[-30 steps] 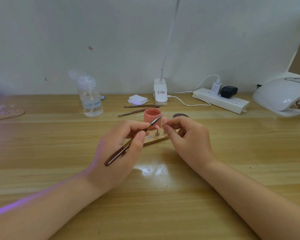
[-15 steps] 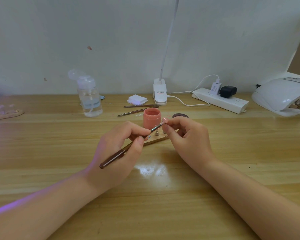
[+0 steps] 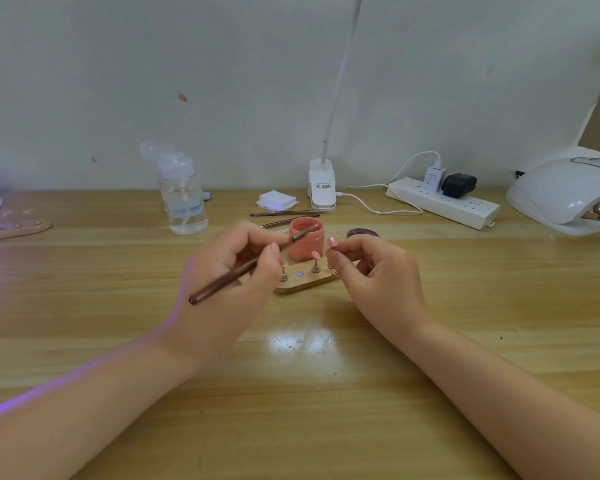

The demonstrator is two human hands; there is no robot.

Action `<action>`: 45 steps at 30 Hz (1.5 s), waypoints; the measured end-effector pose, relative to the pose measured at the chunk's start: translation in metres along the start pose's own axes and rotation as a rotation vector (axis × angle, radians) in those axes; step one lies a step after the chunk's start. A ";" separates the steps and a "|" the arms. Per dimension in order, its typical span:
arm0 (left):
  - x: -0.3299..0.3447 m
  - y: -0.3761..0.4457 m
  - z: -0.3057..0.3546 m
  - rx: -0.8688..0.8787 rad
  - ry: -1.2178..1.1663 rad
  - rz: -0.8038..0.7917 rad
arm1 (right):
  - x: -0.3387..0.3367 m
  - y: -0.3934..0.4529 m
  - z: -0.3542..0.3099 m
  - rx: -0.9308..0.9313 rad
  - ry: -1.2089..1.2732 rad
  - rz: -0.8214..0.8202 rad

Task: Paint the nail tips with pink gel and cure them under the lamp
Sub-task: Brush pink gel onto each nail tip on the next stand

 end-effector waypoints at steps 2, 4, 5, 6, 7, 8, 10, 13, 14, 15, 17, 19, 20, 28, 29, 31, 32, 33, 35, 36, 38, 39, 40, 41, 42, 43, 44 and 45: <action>-0.008 0.012 -0.002 -0.053 0.004 0.071 | 0.000 0.000 -0.001 -0.003 0.003 0.001; -0.015 0.026 -0.007 -0.106 0.030 0.115 | -0.001 0.000 -0.001 -0.005 0.003 -0.001; -0.017 0.032 -0.009 -0.131 0.062 0.130 | 0.000 -0.001 -0.001 -0.007 0.002 -0.003; -0.019 0.039 -0.011 -0.155 0.105 0.139 | 0.000 -0.001 -0.001 -0.008 -0.001 -0.006; -0.019 0.046 -0.013 -0.173 0.153 0.138 | 0.000 -0.001 -0.001 -0.009 -0.005 -0.008; -0.018 0.054 -0.015 -0.194 0.198 0.130 | 0.000 -0.001 -0.001 -0.009 -0.009 -0.008; -0.014 0.070 -0.021 -0.249 0.264 0.104 | 0.000 -0.001 -0.001 -0.015 -0.014 -0.006; -0.002 0.097 -0.024 -0.293 0.368 0.025 | 0.000 -0.001 -0.001 -0.016 -0.008 0.000; 0.004 0.105 -0.025 -0.296 0.401 -0.009 | 0.000 -0.001 -0.001 -0.016 -0.009 0.002; 0.011 0.112 -0.027 -0.300 0.429 -0.050 | 0.000 -0.001 -0.001 -0.017 -0.009 0.005; 0.028 0.120 -0.035 -0.327 0.482 -0.160 | -0.001 -0.001 0.000 -0.021 -0.004 0.012; 0.042 0.122 -0.044 -0.360 0.543 -0.268 | -0.001 -0.001 0.000 -0.027 -0.001 0.015; 0.047 0.122 -0.047 -0.365 0.578 -0.307 | 0.000 -0.001 0.000 -0.031 -0.003 0.015; 0.058 0.116 -0.074 -0.469 0.542 -0.355 | 0.000 0.000 -0.001 -0.048 -0.020 0.025; 0.052 0.117 -0.076 -0.492 0.471 -0.308 | -0.001 0.000 -0.002 -0.050 -0.026 0.026; 0.038 0.119 -0.082 -0.556 0.289 -0.193 | -0.001 0.000 -0.002 -0.050 -0.039 0.027; 0.030 0.118 -0.087 -0.601 0.196 -0.136 | -0.001 0.000 -0.002 -0.048 -0.045 0.028; 0.023 0.116 -0.093 -0.650 0.109 -0.085 | 0.000 0.000 -0.002 -0.046 -0.051 0.028; 0.012 0.108 -0.105 -0.746 -0.027 -0.011 | 0.000 0.000 -0.002 -0.045 -0.059 0.030; 0.009 0.103 -0.110 -0.787 -0.077 0.012 | 0.000 0.000 -0.002 -0.046 -0.062 0.029; 0.005 0.094 -0.119 -0.853 -0.151 0.042 | 0.000 0.000 -0.001 -0.042 -0.061 0.025; 0.003 0.090 -0.122 -0.877 -0.177 0.051 | 0.000 0.000 0.000 -0.037 -0.060 0.023; 0.003 0.086 -0.125 -0.899 -0.197 0.055 | 0.000 0.000 0.000 -0.033 -0.058 0.021; 0.002 0.083 -0.128 -0.918 -0.211 0.056 | 0.000 0.000 0.000 -0.031 -0.056 0.020; 0.002 0.081 -0.130 -0.933 -0.223 0.054 | 0.000 0.000 0.001 -0.029 -0.054 0.019; 0.002 0.079 -0.132 -0.946 -0.237 0.051 | 0.000 -0.001 0.001 -0.028 -0.052 0.019; 0.003 0.077 -0.134 -0.958 -0.253 0.052 | 0.000 -0.001 0.000 -0.028 -0.052 0.018; 0.004 0.076 -0.136 -0.966 -0.270 0.056 | 0.000 -0.001 0.000 -0.029 -0.052 0.018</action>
Point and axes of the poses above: each hand's wrist, its own y-axis towards the middle knuckle, its own x-axis out of the palm, z = x × y, the point moved 10 cm from there along y, towards the middle knuckle
